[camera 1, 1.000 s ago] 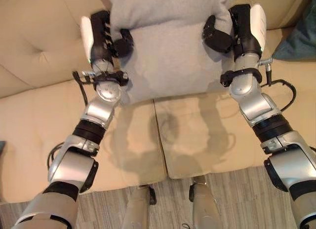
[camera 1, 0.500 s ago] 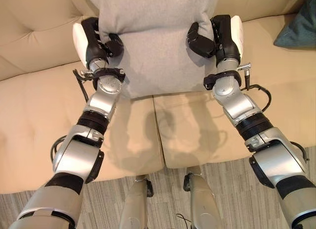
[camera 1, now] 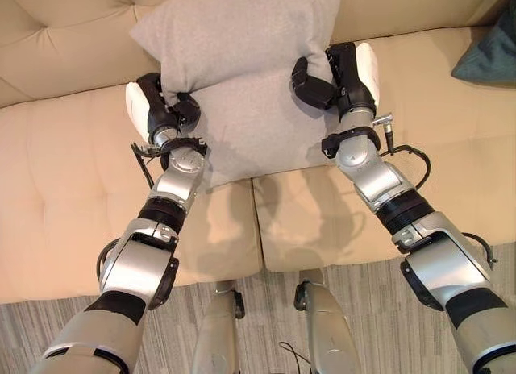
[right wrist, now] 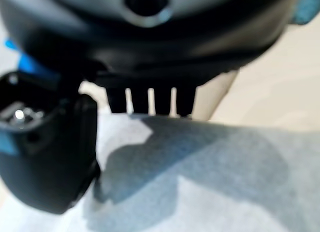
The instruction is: Pick up all the scattered cushions and arrange them neatly on the sofa.
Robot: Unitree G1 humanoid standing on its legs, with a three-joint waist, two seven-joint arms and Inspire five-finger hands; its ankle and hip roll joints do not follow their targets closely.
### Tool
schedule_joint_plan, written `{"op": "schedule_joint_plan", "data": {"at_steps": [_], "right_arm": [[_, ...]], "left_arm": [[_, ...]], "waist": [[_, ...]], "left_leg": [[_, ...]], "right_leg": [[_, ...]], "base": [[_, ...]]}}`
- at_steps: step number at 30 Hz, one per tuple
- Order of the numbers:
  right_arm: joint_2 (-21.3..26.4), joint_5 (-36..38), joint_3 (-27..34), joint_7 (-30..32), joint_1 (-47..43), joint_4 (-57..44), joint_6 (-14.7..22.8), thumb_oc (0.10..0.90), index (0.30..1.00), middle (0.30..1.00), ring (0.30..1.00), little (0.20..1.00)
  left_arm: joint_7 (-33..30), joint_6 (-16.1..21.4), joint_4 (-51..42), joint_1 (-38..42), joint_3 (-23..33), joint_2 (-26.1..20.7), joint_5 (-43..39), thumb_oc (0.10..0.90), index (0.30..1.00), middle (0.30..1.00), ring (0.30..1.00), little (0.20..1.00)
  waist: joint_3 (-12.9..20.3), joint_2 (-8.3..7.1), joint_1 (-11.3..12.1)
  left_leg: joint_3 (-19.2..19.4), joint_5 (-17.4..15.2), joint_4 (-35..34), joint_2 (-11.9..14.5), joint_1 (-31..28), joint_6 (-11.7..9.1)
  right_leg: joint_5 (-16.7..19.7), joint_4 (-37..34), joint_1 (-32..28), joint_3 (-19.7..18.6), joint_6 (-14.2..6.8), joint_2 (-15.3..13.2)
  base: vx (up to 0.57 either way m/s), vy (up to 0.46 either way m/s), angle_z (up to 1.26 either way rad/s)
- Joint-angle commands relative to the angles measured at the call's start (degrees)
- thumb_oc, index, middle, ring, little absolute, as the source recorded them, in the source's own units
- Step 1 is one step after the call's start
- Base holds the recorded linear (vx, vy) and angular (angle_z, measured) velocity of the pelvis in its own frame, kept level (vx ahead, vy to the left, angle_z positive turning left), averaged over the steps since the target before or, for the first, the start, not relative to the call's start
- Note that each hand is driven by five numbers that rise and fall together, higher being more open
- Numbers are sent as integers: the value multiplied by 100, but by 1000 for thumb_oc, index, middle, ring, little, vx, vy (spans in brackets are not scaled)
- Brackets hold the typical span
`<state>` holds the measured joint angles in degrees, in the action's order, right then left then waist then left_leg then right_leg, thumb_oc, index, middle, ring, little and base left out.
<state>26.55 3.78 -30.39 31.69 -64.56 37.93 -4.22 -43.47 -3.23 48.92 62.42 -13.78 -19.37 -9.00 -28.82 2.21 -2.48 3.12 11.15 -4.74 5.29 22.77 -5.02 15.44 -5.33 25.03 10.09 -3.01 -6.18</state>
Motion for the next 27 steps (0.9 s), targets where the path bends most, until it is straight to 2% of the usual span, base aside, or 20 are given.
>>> {"op": "schedule_joint_plan", "data": {"at_steps": [1,2,3,4,5,9,13,14,18,22,27], "right_arm": [[225,-599,944,1401,-596,-534,745,400,300,300,300,300],[277,-887,969,1482,-532,-694,773,400,300,300,300,300],[525,-1585,869,1627,-503,-982,760,400,300,300,300,300],[526,-1594,875,1629,-497,-991,756,400,300,300,300,300],[652,-1963,834,1833,-474,-1082,807,400,300,300,300,300],[857,-2355,612,1994,-597,-1169,780,400,300,300,300,300],[853,-2546,587,2226,-630,-1226,756,400,300,300,300,300],[941,-2850,517,2378,-692,-1338,690,400,300,300,300,300],[1034,-3154,489,2490,-669,-1535,600,400,300,300,300,300],[1138,-3492,468,2616,-612,-1732,511,400,300,300,300,300],[1312,-3691,280,2691,-865,-1775,303,400,300,300,300,300]], "left_arm": [[-818,809,-389,32,-222,-778,688,400,300,300,300,300],[-857,942,-590,26,-233,-759,772,400,300,300,300,300],[-986,1179,-1003,41,-307,-824,1066,400,300,300,300,300],[-990,1177,-1008,41,-307,-821,1072,400,300,300,300,300],[-1233,1296,-1328,57,-421,-929,1443,400,300,300,300,300],[-1451,1427,-1667,136,-449,-938,1562,400,300,300,300,300],[-1862,1366,-1815,319,-462,-984,1829,400,300,300,300,300],[-2095,1390,-2052,323,-394,-1070,2065,400,300,300,300,300],[-2331,1445,-2333,203,-259,-1087,2210,400,300,300,300,300],[-2665,1532,-2681,30,-85,-979,2365,400,300,300,300,300],[-2894,1754,-3087,279,-6,-875,2286,400,300,300,300,300]], "waist": [[1139,-360,148],[1162,-368,147],[1176,-386,125],[1180,-389,123],[1210,-386,113],[1254,-380,109],[1265,-385,108],[1270,-398,113],[1327,-386,100],[1368,-385,96],[1373,-405,97]], "left_leg": [[-98,-421,-26,-166,139,-200],[-108,-461,-26,-165,137,-209],[-111,-474,-26,-166,162,-220],[-113,-436,-26,-174,189,-214],[-103,-470,-26,-167,221,-223],[-100,-469,-26,-167,295,-217],[-88,-463,-26,-157,334,-217],[-91,-424,-26,-153,376,-218],[-85,-416,-26,-151,426,-210],[-105,-419,-26,-153,457,-203],[-115,-442,-26,-145,510,-217]], "right_leg": [[-830,49,-151,-197,-524,-203],[-877,57,-155,-192,-531,-197],[-884,66,-132,-187,-541,-205],[-848,58,-111,-185,-538,-212],[-879,76,-74,-191,-546,-219],[-855,81,17,-209,-553,-224],[-835,75,66,-213,-567,-229],[-781,58,118,-216,-575,-236],[-764,58,167,-221,-573,-240],[-765,58,183,-220,-576,-246],[-773,69,217,-215,-596,-247]], "base": [[11,2,12],[18,-3,11],[18,-3,8],[3,20,5],[-14,23,4],[-12,11,1],[-20,5,-1],[-32,2,-1],[0,0,0],[0,0,0],[0,0,0]]}}
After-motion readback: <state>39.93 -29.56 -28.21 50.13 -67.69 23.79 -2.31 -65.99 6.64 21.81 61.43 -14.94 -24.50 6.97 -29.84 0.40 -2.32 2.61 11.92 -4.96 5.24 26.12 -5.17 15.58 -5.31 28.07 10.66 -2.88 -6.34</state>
